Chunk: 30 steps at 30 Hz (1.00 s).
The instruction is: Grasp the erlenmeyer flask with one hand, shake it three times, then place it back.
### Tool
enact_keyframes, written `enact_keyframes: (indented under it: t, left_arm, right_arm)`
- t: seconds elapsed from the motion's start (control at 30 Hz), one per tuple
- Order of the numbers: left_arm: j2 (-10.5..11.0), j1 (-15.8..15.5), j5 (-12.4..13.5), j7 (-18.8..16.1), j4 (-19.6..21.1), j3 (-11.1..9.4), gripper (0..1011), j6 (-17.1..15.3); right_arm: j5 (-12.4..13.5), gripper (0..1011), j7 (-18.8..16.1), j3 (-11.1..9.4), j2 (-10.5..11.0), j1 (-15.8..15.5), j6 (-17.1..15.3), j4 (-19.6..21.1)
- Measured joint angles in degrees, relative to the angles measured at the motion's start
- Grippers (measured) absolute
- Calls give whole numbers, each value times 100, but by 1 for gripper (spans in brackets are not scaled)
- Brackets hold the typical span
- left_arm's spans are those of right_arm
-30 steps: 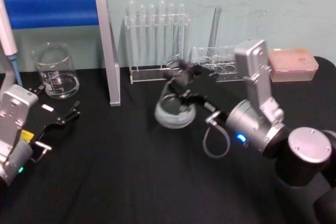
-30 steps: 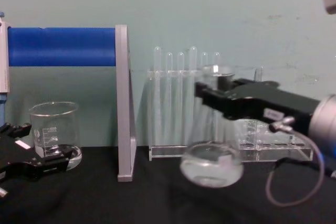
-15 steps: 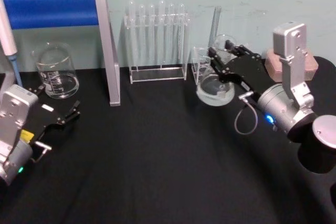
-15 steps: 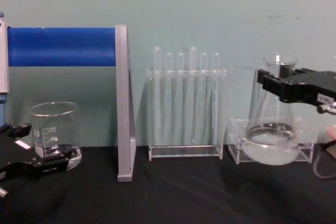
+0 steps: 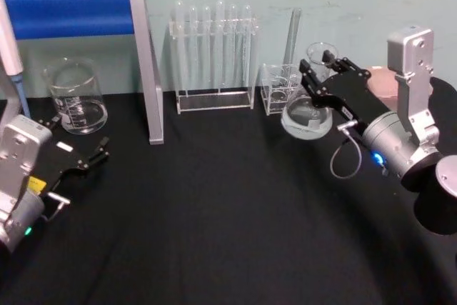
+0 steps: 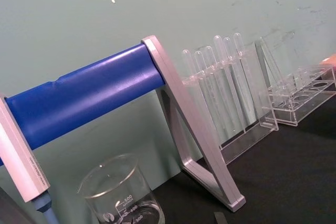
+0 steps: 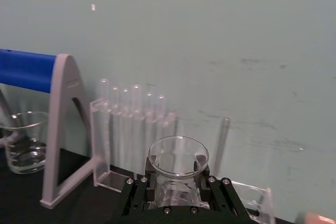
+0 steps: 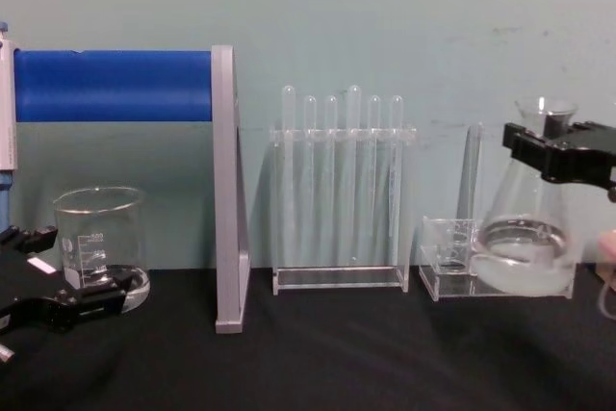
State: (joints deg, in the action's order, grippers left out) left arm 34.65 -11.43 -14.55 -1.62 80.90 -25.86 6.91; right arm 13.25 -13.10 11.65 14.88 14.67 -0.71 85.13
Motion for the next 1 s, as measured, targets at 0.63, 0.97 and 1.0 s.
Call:
enact_keyframes:
  t: [0.63,0.97,1.0]
  left_arm:
    - [0,0,0,0,0,0,1001,0]
    - [0,0,0,0,0,0,1001,0]
    - [0,0,0,0,0,0,1001,0]
  right_arm:
    - [131,457,-772,751,13,-230,-52,533]
    - [270,457,-1053,1203,116,-293,-62,773]
    - [279,457,-1071,1232,127,-297,-64,786]
